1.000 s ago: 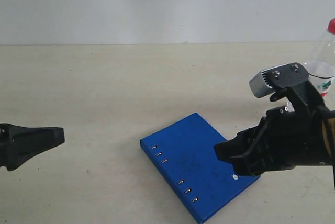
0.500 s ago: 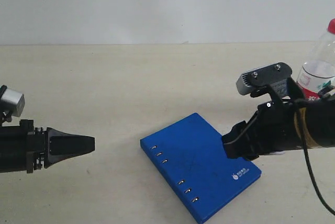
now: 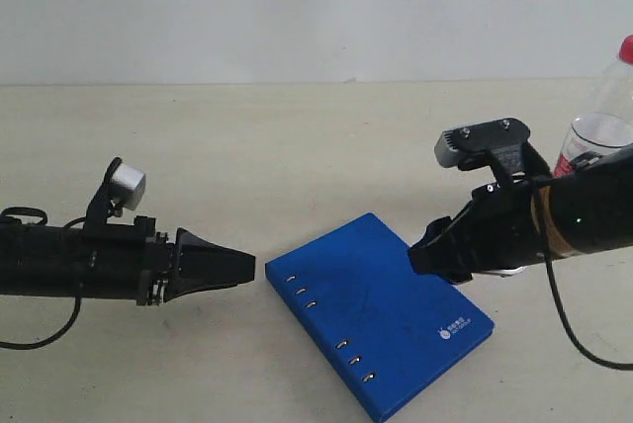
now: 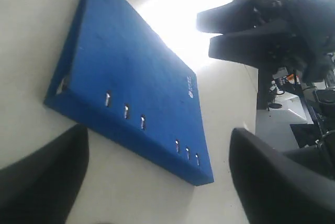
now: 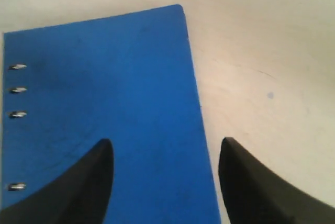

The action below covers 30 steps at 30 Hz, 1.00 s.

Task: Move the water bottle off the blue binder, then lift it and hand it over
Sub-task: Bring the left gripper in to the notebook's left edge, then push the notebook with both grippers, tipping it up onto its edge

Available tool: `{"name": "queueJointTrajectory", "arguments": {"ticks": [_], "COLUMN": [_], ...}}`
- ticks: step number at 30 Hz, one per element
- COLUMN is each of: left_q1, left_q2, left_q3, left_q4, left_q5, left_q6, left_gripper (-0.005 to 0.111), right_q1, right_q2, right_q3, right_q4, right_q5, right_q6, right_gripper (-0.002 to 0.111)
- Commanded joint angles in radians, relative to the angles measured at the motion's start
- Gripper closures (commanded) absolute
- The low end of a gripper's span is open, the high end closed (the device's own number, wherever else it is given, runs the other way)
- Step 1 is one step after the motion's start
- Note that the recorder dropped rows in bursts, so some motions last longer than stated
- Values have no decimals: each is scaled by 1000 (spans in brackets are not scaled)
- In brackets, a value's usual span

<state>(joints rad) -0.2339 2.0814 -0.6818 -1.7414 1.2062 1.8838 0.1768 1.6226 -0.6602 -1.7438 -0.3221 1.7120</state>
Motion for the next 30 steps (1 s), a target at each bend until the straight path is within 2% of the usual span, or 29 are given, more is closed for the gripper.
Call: {"name": "queueJointTrajectory", "arguments": {"ticks": [1, 3, 15, 23, 30], "left_q1": [-7, -7, -7, -7, -7], "left_q2": [43, 48, 48, 48, 48], "left_q3": [-51, -57, -72, -74, -74], "left_q4": [-3, -3, -3, -3, -3], "left_q5": [-8, -10, -48, -59, -59], "left_q6": [-76, -76, -120, -120, -120], "left_gripper": [37, 37, 37, 37, 37], "right_q1": [-150, -175, -177, -177, -177], "right_q2": [36, 69, 277, 342, 342], "right_q3": [-50, -52, -70, -110, -130], "right_q4": [-1, -1, -1, -1, -1], "right_q5": [-224, -217, -109, -490, -731], "right_q6": [25, 28, -21, -80, -97], "right_gripper": [55, 55, 55, 56, 56]}}
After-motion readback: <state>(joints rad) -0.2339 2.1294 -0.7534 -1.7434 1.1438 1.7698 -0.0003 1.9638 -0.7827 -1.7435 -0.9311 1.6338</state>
